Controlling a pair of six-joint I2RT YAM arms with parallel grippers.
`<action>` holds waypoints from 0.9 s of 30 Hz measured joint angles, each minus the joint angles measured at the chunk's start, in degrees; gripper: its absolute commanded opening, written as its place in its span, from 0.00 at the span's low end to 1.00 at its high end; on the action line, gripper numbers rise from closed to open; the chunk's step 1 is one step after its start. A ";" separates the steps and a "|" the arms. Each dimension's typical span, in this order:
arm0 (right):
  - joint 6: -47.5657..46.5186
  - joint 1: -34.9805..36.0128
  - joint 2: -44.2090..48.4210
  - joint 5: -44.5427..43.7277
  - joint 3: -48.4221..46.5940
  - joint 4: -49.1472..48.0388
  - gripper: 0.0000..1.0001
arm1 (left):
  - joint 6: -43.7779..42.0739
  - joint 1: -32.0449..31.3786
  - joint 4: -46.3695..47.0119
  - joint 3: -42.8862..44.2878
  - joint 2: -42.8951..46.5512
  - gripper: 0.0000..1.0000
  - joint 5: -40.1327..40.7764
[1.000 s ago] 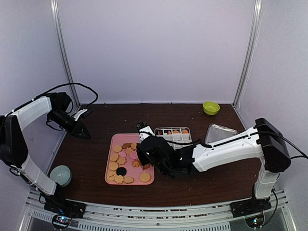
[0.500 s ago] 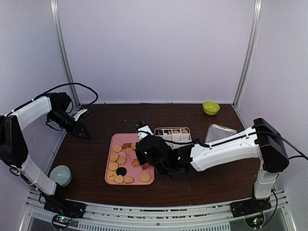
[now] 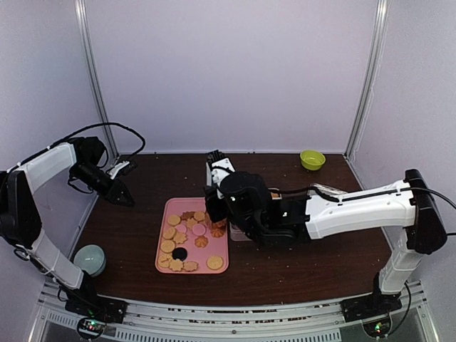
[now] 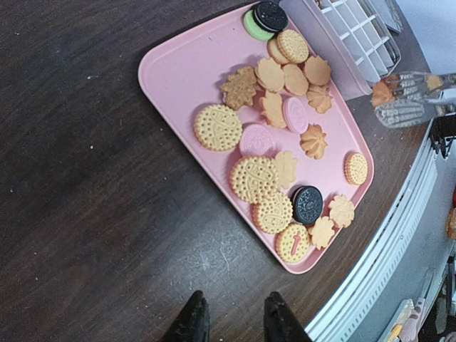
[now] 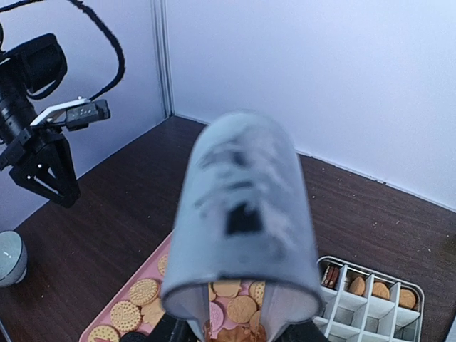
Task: Pack the cookies
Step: Pick up the fake cookies from the plate, then place the fake cookies in the empty pocket of the box.
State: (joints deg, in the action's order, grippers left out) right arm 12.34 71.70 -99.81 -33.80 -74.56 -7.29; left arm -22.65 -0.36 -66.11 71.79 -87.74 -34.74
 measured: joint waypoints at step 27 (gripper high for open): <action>-4.48 -15.41 -6.93 5.97 -5.77 1.81 0.20 | 0.00 0.00 -0.02 0.15 0.02 0.30 0.00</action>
State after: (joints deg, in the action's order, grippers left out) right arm 7.86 56.29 -106.74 -27.83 -80.34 -5.48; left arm -22.65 -0.36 -66.13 71.94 -87.72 -34.74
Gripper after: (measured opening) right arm 0.337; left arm 0.293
